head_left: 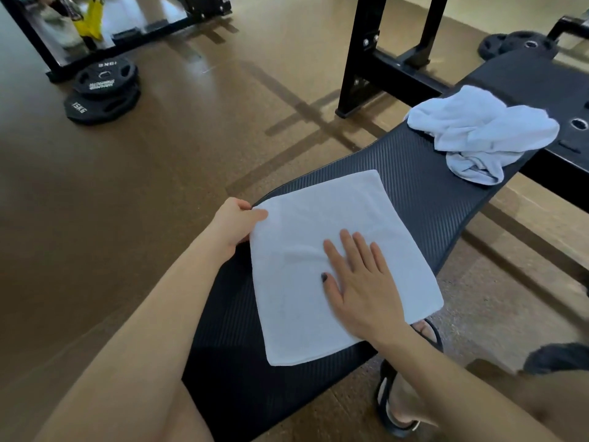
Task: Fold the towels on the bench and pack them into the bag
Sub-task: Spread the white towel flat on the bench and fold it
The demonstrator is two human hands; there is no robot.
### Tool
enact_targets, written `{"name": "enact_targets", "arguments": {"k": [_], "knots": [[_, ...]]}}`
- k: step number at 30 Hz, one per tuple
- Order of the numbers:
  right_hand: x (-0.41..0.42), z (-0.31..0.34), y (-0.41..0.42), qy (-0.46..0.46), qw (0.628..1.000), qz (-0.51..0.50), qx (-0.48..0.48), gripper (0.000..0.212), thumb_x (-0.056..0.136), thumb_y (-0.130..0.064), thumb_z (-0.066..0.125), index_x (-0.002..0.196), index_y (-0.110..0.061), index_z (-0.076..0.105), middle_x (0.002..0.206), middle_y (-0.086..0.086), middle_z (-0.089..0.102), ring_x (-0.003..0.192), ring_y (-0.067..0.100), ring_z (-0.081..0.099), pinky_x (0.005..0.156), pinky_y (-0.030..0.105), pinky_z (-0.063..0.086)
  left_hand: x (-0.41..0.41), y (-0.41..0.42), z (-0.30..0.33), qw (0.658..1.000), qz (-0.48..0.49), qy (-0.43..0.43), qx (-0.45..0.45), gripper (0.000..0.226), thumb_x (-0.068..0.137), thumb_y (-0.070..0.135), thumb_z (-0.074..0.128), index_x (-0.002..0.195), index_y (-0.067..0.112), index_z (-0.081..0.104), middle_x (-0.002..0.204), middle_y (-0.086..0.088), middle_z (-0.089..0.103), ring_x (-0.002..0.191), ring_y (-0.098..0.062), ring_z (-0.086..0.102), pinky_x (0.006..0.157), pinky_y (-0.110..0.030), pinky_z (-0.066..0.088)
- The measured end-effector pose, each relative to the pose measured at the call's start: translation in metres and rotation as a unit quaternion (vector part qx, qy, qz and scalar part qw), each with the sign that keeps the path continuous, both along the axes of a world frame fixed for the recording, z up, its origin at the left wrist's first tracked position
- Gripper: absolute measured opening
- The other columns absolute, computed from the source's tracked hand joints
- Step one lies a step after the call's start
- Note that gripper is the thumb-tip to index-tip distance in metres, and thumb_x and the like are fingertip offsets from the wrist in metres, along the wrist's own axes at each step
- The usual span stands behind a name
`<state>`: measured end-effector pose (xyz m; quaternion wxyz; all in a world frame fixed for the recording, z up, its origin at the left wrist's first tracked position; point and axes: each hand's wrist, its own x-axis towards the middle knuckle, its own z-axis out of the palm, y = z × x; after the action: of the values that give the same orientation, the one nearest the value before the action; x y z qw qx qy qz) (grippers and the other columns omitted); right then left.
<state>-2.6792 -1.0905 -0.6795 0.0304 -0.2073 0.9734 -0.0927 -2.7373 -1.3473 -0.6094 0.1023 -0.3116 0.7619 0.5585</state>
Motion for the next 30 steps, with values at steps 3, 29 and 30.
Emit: {"name": "enact_targets", "arguments": {"k": [3,29,30], "knots": [[-0.001,0.001,-0.001,-0.001,1.0,-0.001,0.006,0.062,0.104,-0.052,0.023,0.162,-0.03,0.016,0.171,0.004,0.007,0.158,0.024,0.002,0.127,0.045,0.004,-0.001,-0.008,0.002,0.995,0.033,0.013,0.089,0.026,0.089,0.006,0.071,0.104,0.012,0.05,0.101,-0.012,0.055,0.088,-0.027,0.058,0.072,-0.032,0.048],[0.001,0.004,-0.003,-0.002,1.0,-0.007,0.006,0.062,0.105,-0.051,0.023,0.162,-0.03,0.016,0.171,0.003,0.007,0.158,0.023,0.001,0.127,0.045,0.004,0.0,-0.015,0.01,0.973,0.046,-0.073,0.216,0.025,0.096,0.005,0.064,0.12,-0.001,0.067,0.108,-0.011,0.074,0.096,-0.02,0.067,0.091,-0.034,0.057],[0.001,0.004,-0.003,-0.003,1.0,-0.006,0.007,0.062,0.105,-0.052,0.022,0.162,-0.031,0.015,0.171,0.003,0.005,0.158,0.022,0.0,0.127,0.045,0.003,-0.001,-0.015,0.01,0.971,0.052,-0.071,0.223,0.024,0.096,0.003,0.064,0.12,-0.001,0.067,0.11,-0.012,0.075,0.097,-0.021,0.07,0.087,-0.033,0.059]]}}
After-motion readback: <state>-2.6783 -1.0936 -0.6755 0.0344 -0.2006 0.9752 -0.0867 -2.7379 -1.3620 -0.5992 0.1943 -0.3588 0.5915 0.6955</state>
